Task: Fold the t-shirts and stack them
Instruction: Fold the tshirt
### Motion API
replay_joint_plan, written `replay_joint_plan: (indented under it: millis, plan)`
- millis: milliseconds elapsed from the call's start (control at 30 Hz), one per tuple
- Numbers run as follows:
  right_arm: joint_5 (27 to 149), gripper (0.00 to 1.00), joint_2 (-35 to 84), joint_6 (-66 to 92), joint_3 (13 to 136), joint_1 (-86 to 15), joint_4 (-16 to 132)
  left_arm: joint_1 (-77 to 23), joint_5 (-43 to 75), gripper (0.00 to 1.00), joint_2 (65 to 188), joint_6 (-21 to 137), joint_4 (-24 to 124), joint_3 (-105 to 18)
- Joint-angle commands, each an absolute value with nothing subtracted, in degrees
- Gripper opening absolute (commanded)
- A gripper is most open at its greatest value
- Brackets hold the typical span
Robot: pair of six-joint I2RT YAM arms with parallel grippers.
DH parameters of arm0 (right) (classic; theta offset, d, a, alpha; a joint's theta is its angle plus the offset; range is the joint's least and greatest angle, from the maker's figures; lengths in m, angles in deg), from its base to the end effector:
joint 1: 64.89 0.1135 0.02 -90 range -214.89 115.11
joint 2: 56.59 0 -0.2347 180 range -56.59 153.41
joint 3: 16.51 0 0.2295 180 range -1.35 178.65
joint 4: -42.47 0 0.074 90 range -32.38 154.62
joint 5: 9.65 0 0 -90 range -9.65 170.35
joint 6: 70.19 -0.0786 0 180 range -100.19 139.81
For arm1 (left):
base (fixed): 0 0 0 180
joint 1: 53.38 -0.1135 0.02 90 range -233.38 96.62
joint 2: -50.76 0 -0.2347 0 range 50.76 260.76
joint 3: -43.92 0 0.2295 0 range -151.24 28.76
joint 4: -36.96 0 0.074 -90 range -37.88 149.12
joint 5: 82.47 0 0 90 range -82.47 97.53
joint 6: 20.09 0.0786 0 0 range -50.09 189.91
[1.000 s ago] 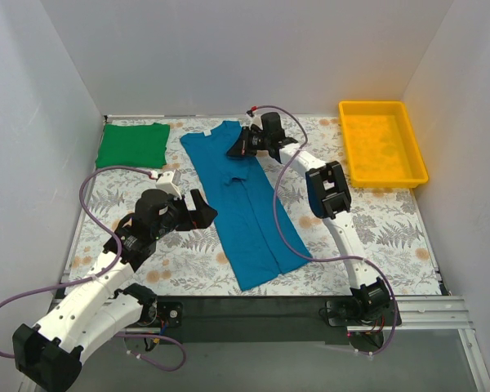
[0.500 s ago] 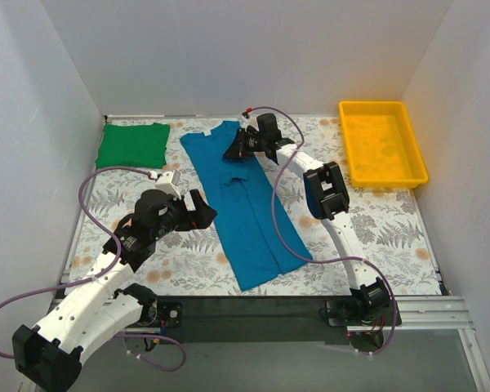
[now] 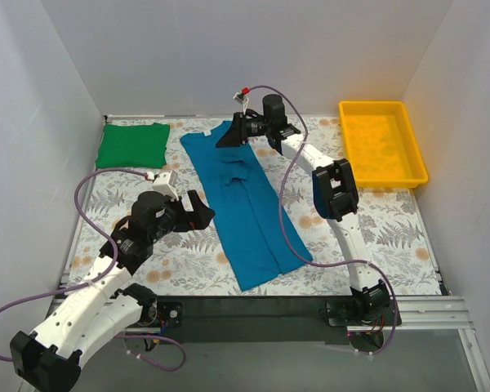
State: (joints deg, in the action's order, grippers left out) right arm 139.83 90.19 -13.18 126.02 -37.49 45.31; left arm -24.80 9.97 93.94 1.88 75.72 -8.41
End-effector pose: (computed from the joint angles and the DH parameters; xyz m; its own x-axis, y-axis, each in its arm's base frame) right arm 0.4645 0.3170 0.2110 -0.6324 -0.0164 -0.7745 -0.7730 0.0791 0.6295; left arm 0.1811 -0.1025 0.2352 -0.6357 -0.7088 -0.3058 -0.2114 0.5408 -0.8141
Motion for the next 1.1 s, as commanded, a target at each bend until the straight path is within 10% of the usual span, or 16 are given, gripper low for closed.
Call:
replay_joint_plan:
  millis: [0,233,367,533,633,833,1067]
  plan:
    - [154.9,0.54,81.3,-11.3,122.3,-39.9,35.8,-25.0,10.3,0.97,92.8,4.7,75.2,-10.1]
    - [157.0,0.71,58.0,19.0,92.1,-50.4,47.2,-21.0,25.5,0.95,102.7,15.6,69.5,-12.3]
    - [133.7,0.8,50.5,48.4,88.7,-50.3,83.5,-14.1,25.4,0.95,104.0,22.1,66.9,-12.0]
    - [104.7,0.98,28.8,60.3,62.1,-49.2,69.1,0.7,23.5,0.94,100.7,34.8,61.9,-6.8]
    - [112.5,0.98,13.6,76.9,43.7,-51.3,59.8,12.8,15.9,0.94,104.9,41.6,62.3,-4.6]
    - [128.6,0.94,8.8,123.2,41.9,-54.0,105.2,29.8,-1.9,0.8,116.5,44.0,56.3,-0.6]
    - [121.9,0.86,6.0,128.1,36.0,-52.1,109.9,31.4,-10.9,0.62,124.7,43.6,47.6,1.0]
